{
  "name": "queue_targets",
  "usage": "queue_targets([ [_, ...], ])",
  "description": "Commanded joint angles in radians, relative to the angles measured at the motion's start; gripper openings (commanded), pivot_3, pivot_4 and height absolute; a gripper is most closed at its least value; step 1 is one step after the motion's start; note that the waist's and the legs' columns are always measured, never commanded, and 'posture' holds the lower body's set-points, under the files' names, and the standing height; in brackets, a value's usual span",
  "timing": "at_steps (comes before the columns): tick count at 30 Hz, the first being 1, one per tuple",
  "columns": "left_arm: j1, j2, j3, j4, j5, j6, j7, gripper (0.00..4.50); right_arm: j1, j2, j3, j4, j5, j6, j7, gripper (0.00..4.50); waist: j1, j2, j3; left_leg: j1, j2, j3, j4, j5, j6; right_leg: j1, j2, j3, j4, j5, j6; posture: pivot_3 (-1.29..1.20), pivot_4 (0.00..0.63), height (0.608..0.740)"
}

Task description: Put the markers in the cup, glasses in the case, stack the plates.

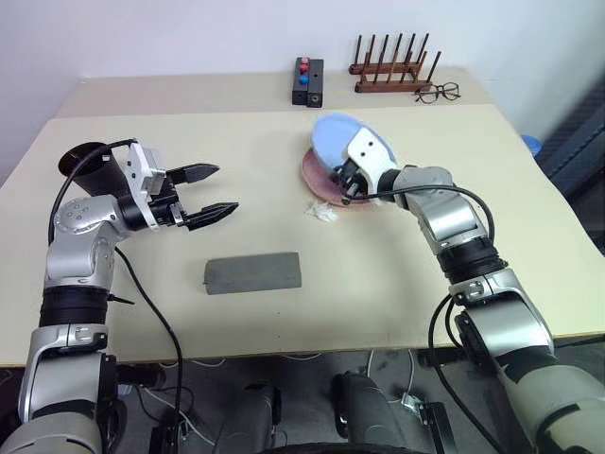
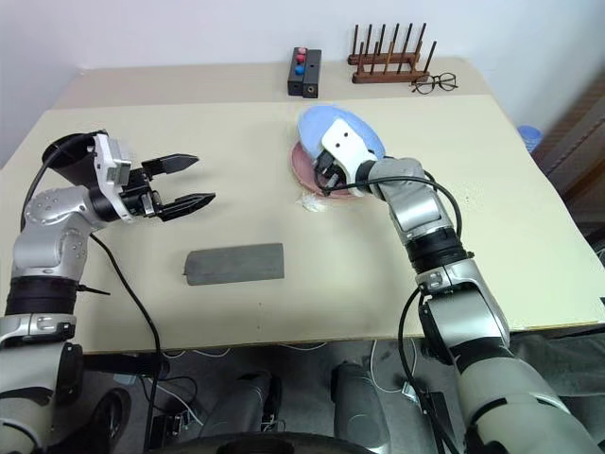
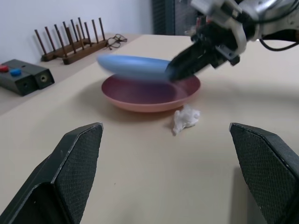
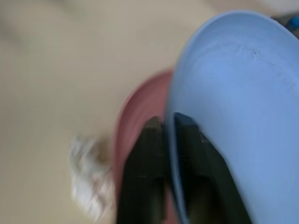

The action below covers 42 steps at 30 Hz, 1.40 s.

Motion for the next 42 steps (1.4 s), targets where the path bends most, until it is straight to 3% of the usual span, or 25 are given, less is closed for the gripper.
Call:
queue_targets([
  [1,0.001,0.014,0.027,-0.039,-0.021,0.009,0.007,4.50,0.008,-0.008,0.000,-0.078,0.005,0.026,0.035,2.46,0.000,0.000,0.000,0.000,0.000,0.000,0.000,0.000,0.000,0.000,0.000,0.000,0.000,0.000,0.000,0.00,0.150,0.740],
  [5,-0.003,0.012,0.022,-0.031,-0.017,0.008,0.001,4.50,0.007,0.002,-0.031,-0.138,0.036,0.090,0.046,4.46,-0.003,0.000,0.000,0.000,0.000,0.000,0.000,0.000,0.000,-0.001,0.000,0.000,0.000,0.000,0.000,0.00,0.150,0.740],
  [11,-0.011,0.014,0.021,-0.024,-0.015,0.004,-0.007,4.50,-0.012,0.029,-0.244,-0.301,0.284,0.443,0.039,4.46,0.002,0.000,0.000,0.000,0.001,0.000,0.000,0.000,0.000,-0.001,0.000,0.000,0.000,0.000,0.000,0.00,0.150,0.740],
  [19,-0.014,0.010,0.017,-0.015,-0.011,-0.005,-0.015,4.50,0.204,0.025,-0.233,-0.664,0.454,0.792,-0.012,4.46,0.007,0.000,0.000,0.000,0.001,0.000,-0.001,0.000,0.001,0.000,0.000,0.000,0.000,0.000,0.000,0.00,0.150,0.740],
  [23,-0.018,0.010,0.016,-0.008,-0.010,-0.009,-0.021,4.50,0.271,0.045,-0.195,-0.686,0.416,0.760,-0.095,4.46,0.002,0.000,0.000,0.000,0.000,0.000,0.000,-0.001,0.002,-0.001,0.000,0.000,0.001,0.000,0.000,0.00,0.150,0.740],
  [27,-0.026,0.006,0.011,-0.006,-0.008,-0.010,-0.022,4.50,0.280,0.094,-0.201,-0.581,0.343,0.650,-0.213,4.46,0.001,0.000,0.000,0.000,0.001,0.000,0.000,0.000,0.001,-0.001,0.000,0.000,0.001,0.000,-0.001,0.00,0.150,0.740],
  [42,-0.021,0.022,0.023,-0.006,-0.012,-0.007,-0.021,4.50,0.239,0.218,-0.169,-0.326,0.295,0.429,-0.279,4.46,-0.002,0.000,0.000,0.000,0.001,0.000,-0.001,0.000,0.000,-0.001,0.001,0.000,0.001,0.000,-0.001,0.00,0.150,0.740],
])
